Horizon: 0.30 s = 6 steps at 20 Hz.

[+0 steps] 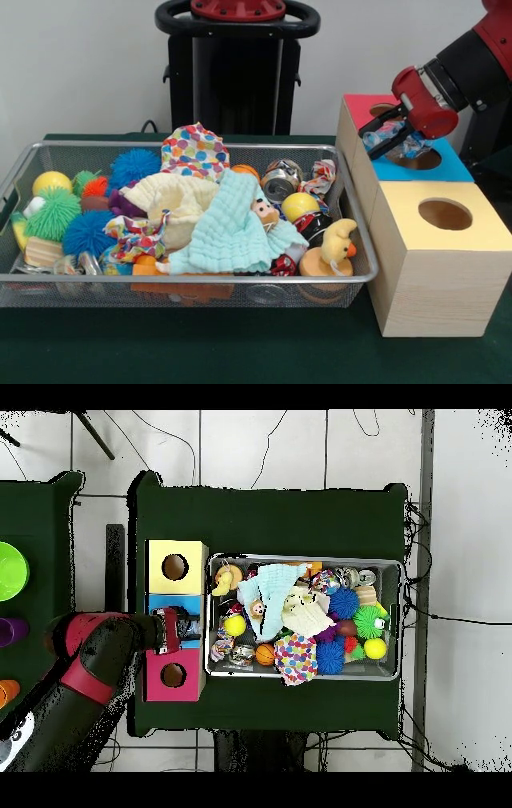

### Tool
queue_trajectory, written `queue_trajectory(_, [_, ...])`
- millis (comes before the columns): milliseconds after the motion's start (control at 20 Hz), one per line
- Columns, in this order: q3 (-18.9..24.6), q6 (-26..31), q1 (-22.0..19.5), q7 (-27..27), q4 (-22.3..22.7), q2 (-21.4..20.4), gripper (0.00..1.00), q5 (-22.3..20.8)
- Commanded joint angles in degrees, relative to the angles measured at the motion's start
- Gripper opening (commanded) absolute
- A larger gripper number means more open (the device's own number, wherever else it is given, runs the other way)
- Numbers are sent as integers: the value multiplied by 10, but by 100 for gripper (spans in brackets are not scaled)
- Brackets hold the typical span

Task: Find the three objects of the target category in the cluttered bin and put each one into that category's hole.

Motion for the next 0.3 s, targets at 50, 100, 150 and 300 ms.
queue_trajectory(50, [48,64,-17,139,-65,17,0,9])
queue_trajectory(100, [48,63,-16,139,-64,17,0,9])
queue_trajectory(150, [49,62,-16,140,-64,18,0,10])
queue_trajectory(300, [51,54,-16,141,-61,18,0,11])
